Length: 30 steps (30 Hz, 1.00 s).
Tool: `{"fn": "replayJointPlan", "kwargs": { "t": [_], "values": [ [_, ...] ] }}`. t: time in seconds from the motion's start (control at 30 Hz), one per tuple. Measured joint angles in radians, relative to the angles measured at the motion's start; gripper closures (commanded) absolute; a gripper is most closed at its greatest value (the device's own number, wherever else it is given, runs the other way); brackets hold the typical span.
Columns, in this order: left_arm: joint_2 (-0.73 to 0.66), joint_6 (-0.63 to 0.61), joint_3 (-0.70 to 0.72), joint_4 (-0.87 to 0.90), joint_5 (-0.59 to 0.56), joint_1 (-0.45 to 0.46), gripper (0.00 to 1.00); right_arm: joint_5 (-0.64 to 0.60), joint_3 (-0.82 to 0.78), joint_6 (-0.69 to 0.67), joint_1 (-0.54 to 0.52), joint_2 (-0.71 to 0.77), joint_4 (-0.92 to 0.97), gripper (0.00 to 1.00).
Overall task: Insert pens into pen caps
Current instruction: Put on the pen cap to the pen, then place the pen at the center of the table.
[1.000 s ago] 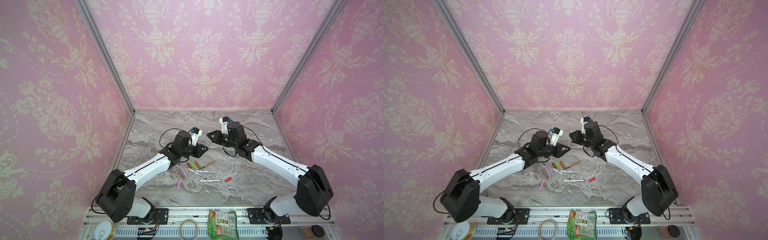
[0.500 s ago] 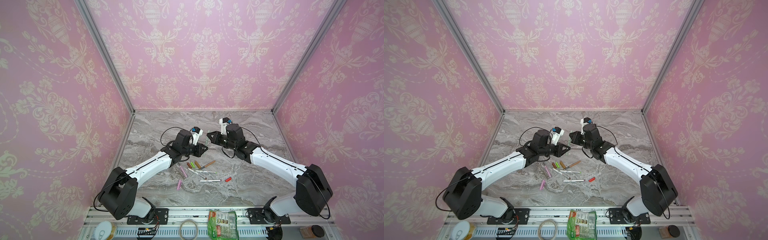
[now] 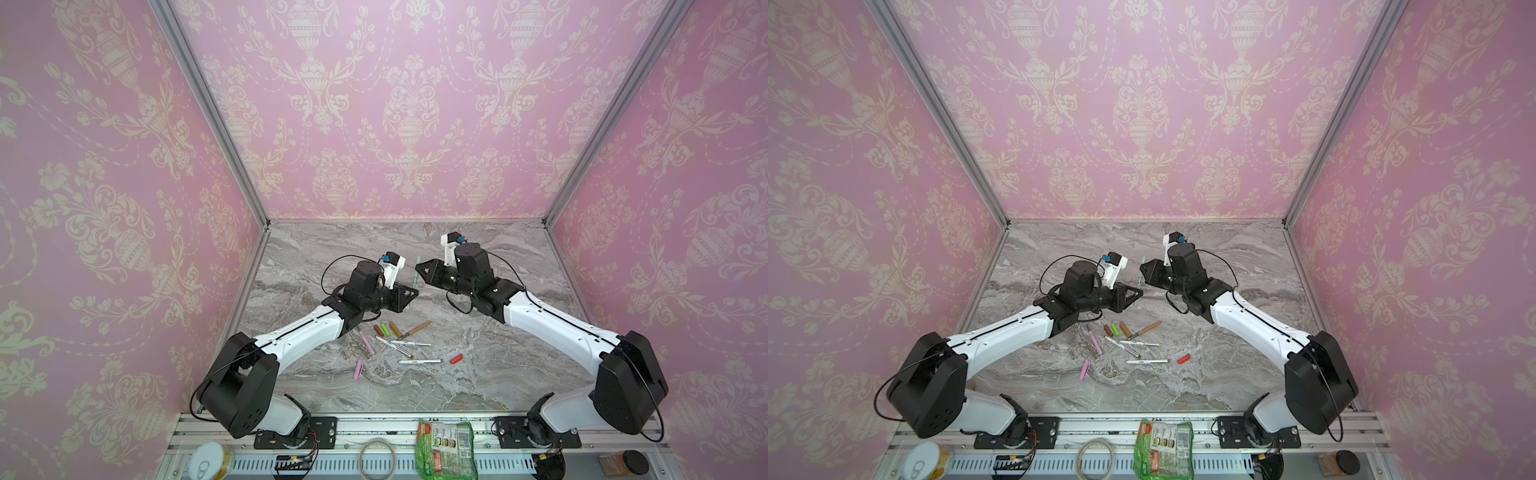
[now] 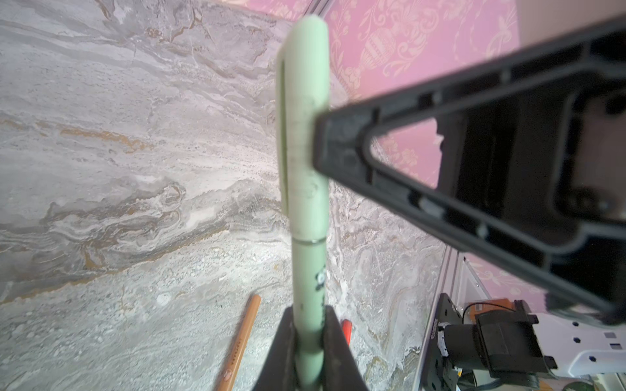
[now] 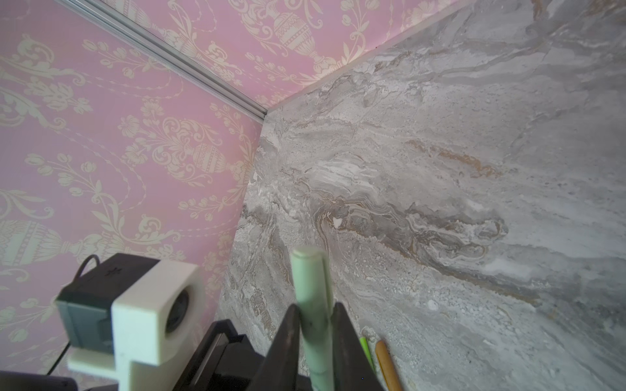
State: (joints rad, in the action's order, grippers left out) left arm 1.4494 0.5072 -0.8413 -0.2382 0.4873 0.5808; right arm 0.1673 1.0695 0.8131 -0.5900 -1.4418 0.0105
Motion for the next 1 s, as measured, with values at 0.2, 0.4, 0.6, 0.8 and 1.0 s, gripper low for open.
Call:
{"fn": "replayJointPlan", "kwargs": {
  "t": [0.2,0.4,0.6,0.8,1.0],
  "values": [
    [0.000,0.079,0.087,-0.174,0.000,-0.016,1.00,0.030,0.038,-0.032,0.021,0.052,0.148,0.54],
    [0.000,0.101,0.095,-0.225,0.004,-0.016,1.00,0.028,0.065,-0.061,0.026,0.082,0.183,0.52],
    [0.000,0.113,0.094,-0.234,0.004,-0.016,1.00,0.039,0.071,-0.073,0.019,0.049,0.194,0.55],
    [0.000,0.116,0.094,-0.235,0.004,-0.015,1.00,0.046,0.119,-0.092,-0.014,0.006,0.211,0.60],
    [-0.001,0.117,0.094,-0.235,0.004,-0.015,1.00,0.045,0.138,-0.108,-0.035,-0.023,0.212,0.65]
  ]
}}
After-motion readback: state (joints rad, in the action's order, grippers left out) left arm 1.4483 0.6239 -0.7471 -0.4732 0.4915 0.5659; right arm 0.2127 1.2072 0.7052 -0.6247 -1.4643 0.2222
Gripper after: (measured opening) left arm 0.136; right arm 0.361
